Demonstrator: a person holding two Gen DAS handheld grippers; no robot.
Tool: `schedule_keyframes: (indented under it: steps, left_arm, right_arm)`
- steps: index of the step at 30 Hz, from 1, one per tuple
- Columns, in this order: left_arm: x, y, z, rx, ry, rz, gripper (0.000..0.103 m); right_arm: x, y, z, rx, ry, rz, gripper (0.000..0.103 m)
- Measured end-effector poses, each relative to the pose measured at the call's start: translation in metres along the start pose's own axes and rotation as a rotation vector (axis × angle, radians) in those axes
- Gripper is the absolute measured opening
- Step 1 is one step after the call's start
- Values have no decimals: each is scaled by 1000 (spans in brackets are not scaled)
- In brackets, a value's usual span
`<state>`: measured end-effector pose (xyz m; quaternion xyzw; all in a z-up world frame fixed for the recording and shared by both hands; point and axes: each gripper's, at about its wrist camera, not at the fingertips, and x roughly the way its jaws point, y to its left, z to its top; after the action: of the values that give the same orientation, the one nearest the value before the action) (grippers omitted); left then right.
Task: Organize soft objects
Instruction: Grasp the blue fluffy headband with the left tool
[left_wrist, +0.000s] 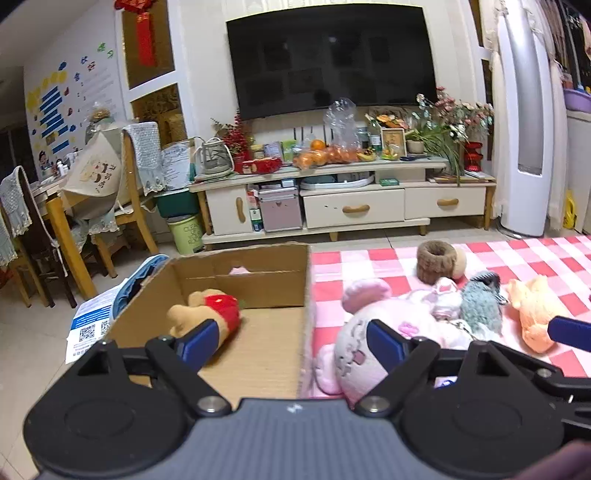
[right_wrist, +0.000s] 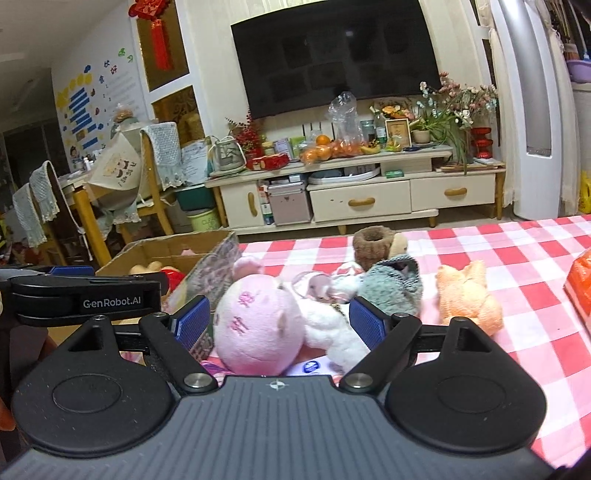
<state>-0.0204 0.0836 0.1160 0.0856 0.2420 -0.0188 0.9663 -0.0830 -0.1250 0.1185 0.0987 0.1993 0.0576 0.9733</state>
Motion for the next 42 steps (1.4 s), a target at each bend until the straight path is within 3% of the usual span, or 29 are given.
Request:
schedule_keyframes:
  steps: [33, 39, 42]
  left_arm:
    - [5, -77, -8, 144, 71, -63, 91]
    - [4, -88, -14, 160, 81, -137, 91]
    - [0, -98, -19, 168, 85, -217, 91]
  right_arm:
    - [-3, -19, -19, 66, 19, -141, 103]
    - [-6, -35, -21, 100, 20, -180, 103]
    - [-8, -51, -22, 136, 22, -205, 103]
